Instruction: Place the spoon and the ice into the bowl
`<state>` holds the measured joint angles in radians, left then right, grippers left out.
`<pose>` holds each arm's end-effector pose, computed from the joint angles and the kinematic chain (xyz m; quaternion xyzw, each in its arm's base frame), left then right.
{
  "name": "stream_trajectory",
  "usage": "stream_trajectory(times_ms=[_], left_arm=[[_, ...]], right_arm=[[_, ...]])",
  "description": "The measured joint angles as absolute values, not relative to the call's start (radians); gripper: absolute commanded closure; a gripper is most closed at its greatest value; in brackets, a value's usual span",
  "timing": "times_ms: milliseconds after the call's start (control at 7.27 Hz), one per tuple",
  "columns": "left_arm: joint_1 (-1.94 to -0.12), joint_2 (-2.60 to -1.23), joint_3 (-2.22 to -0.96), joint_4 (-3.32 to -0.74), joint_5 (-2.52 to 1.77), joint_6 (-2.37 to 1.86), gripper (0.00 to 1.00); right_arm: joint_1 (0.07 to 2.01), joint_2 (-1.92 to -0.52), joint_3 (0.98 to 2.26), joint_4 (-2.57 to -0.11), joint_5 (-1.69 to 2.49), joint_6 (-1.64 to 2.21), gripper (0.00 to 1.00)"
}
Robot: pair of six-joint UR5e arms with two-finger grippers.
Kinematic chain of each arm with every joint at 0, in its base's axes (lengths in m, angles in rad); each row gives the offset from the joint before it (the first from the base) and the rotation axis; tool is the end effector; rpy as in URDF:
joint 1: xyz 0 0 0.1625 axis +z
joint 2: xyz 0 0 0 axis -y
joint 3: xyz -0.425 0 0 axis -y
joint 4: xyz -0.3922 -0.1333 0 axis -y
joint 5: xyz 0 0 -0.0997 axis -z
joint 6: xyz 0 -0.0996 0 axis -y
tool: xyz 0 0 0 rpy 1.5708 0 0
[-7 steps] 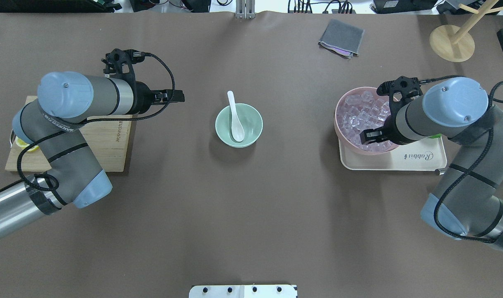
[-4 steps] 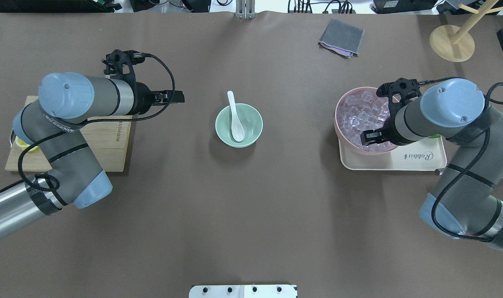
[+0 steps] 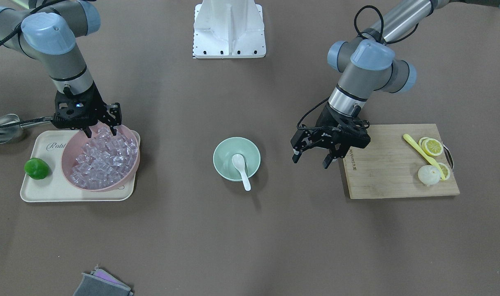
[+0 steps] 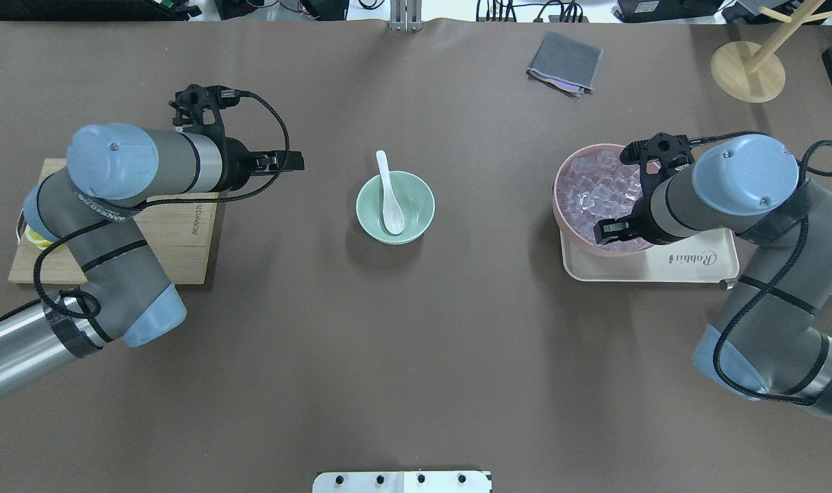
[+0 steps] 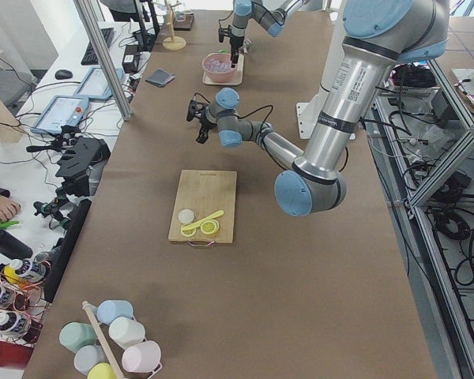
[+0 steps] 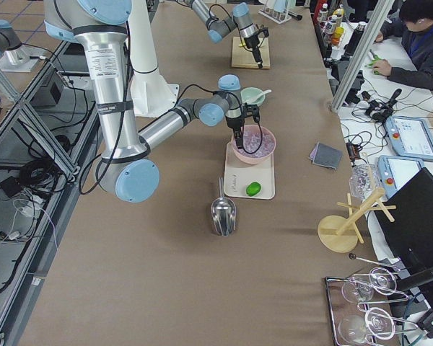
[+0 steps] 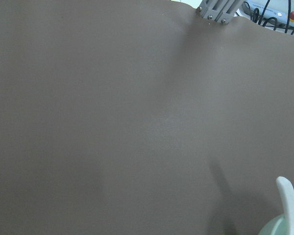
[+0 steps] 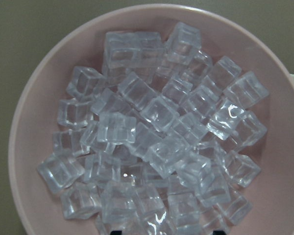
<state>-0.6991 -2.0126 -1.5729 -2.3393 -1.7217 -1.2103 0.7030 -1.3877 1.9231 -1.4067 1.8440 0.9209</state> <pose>0.4314 -0.5173 0.3194 0.2337 0.5216 -0.0957 0.8150 -0.3529 -0.4385 0.3895 0.1128 -0.3448 -0.0219 0.9316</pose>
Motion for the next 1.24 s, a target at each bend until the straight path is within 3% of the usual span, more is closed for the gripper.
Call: stream_trajectory(times_ms=[412, 550, 688, 1100, 1238], left_arm=[[-0.697, -2.013, -1.572, -2.339, -1.721, -1.211, 0.02], [-0.696, -2.013, -1.572, -2.339, -1.721, -1.212, 0.02], [-0.695, -2.012, -1.572, -2.339, -1.721, -1.212, 0.02], [-0.694, -2.007, -1.573, -2.340, -1.720, -1.213, 0.02], [-0.694, -2.006, -1.573, -2.341, -1.720, -1.213, 0.02]], right_arm=[[0.682, -1.394, 1.920, -1.408, 1.833, 0.922, 0.32], [0.675, -1.394, 1.920, -1.408, 1.825, 0.922, 0.40], [0.670, -1.393, 1.919, -1.409, 1.819, 0.923, 0.48], [0.667, -1.388, 1.919, -1.412, 1.815, 0.923, 0.91], [0.666, -1.387, 1.919, -1.413, 1.815, 0.923, 1.00]])
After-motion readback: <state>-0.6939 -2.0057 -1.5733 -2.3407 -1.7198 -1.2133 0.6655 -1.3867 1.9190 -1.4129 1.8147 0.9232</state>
